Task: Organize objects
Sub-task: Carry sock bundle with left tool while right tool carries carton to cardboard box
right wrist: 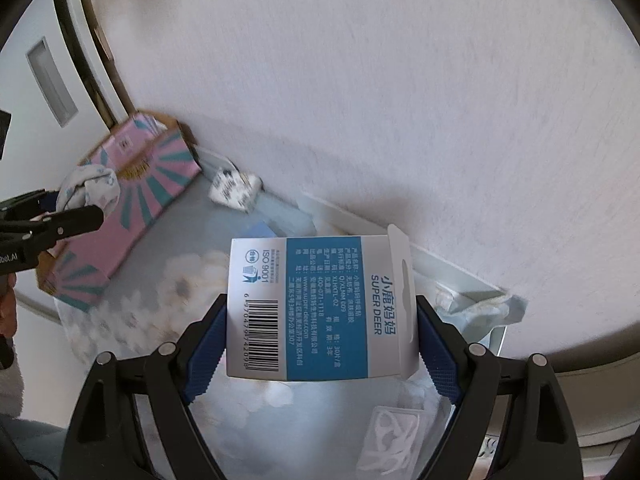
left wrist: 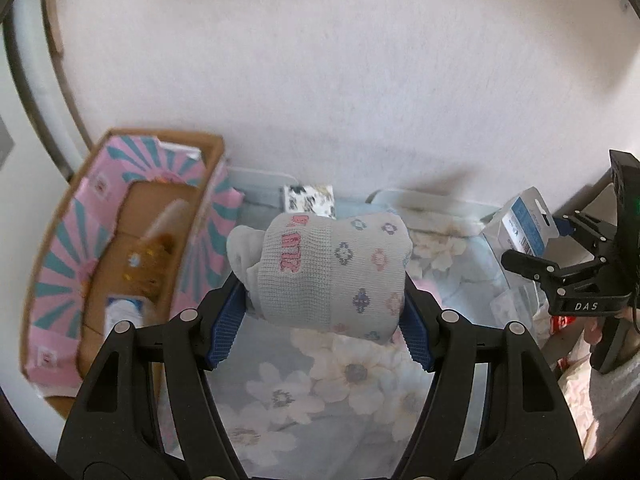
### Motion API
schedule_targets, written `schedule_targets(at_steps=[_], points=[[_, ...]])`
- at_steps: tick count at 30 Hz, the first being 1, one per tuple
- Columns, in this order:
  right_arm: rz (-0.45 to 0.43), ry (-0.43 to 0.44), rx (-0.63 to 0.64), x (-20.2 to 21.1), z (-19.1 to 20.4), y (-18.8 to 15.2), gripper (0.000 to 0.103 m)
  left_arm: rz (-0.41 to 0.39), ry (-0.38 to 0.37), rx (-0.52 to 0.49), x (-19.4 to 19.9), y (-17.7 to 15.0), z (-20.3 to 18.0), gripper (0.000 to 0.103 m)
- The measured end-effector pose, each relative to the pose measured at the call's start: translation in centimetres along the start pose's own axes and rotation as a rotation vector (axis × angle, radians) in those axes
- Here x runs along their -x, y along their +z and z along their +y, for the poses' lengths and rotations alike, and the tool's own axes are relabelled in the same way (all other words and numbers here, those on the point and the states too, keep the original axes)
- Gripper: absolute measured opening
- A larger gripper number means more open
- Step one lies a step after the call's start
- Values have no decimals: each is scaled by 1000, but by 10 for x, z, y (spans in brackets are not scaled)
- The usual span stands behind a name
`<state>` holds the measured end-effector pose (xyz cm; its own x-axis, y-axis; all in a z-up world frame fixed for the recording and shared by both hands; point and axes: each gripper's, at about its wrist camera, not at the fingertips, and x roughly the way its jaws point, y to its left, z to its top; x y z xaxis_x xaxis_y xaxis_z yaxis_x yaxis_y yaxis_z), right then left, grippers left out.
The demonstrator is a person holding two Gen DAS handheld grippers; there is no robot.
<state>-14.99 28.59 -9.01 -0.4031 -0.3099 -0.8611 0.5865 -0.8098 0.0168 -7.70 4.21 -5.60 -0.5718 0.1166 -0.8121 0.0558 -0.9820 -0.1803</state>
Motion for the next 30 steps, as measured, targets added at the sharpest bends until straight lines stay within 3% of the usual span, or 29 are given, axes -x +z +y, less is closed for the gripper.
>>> schedule_targets(at_steps=[10, 30], points=[[-86, 56, 12, 24, 57, 45, 84, -55, 31, 11, 50, 3, 47, 66], [-110, 197, 200, 1, 198, 113, 84, -80, 109, 152, 94, -38, 154, 66]])
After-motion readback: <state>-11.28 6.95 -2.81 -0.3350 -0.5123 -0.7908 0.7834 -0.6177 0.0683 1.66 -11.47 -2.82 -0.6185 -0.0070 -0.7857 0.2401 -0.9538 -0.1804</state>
